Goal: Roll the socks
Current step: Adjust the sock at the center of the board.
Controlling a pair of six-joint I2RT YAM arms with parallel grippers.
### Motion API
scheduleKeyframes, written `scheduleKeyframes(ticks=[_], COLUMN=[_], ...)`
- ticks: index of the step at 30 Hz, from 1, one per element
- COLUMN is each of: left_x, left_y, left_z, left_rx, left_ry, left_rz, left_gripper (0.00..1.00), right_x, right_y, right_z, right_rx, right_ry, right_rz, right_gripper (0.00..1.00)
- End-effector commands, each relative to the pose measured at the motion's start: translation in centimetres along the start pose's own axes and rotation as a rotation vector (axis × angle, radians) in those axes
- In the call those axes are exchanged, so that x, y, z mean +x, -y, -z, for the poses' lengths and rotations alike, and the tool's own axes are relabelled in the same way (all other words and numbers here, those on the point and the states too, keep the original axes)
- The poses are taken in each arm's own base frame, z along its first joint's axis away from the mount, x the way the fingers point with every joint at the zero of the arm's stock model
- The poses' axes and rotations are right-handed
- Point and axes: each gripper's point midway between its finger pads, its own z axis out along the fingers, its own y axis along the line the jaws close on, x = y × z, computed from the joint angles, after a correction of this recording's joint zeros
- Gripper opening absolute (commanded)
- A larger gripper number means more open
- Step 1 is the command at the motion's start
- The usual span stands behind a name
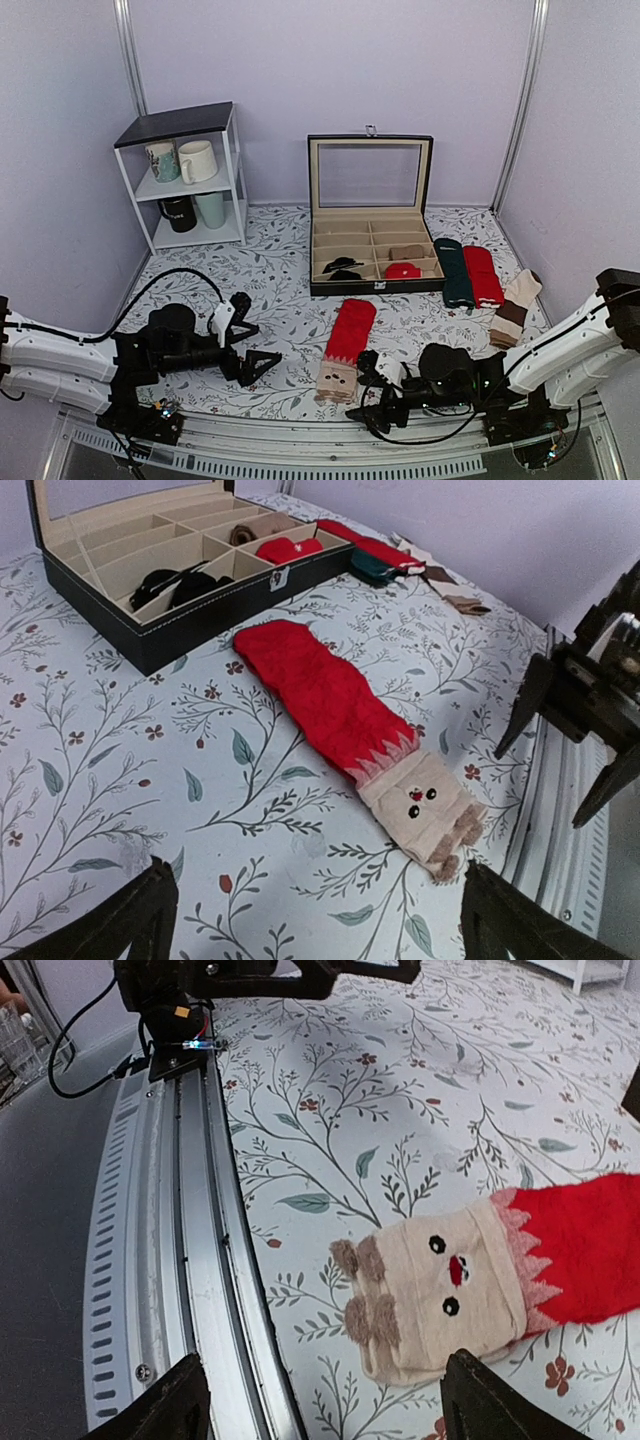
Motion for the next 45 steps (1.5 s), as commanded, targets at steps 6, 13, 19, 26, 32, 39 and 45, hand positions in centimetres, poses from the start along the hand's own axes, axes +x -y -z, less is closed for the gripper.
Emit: scheduleKeyframes(ticks=[6, 13, 19, 26, 32, 39, 45], left_x=[-1.4, -0.5, -0.2, -0.2, -0.1, -0.2, -0.7], left_y=[1.5, 1.2, 1.6, 1.6, 2.0, 2.9, 5.2], left_z=[0.3, 0.0, 0.0, -0.2, -0.3, -0.2, 0.9], left_rx=[0.063, 0.055, 0.079, 0.074, 0.097, 0.149, 0.264], left_ry=[0.064, 0.03, 0.019, 0.015, 0.016, 0.024, 0.128], left_rz=[0.005, 0.012, 0.0, -0.012, -0.021, -0.068, -0.2], left_gripper=[0.99, 1.0, 0.99, 0.99, 1.0, 0.99, 0.99], right_x=[-1.6, -0.1, 1.7, 3.6, 5.7, 7.2, 8.3], right_y=[-1.0, -0.9, 0.1, 0.9, 1.8, 2.6, 2.0], right_z=[-3.0, -4.3, -4.4, -5.1, -5.1, -4.8, -4.7], right_rx=[-0.032, -0.035, -0.005, 0.025, 0.066, 0.108, 0.082], right_ry=[0.066, 0.029, -0.001, -0.05, -0.099, -0.137, -0.192], right_rz=[0.216, 0.221, 0.201, 0.199, 0.117, 0.032, -0.063], right_gripper=[0.78, 0.71, 0.64, 0.59, 0.47, 0.23, 0.11])
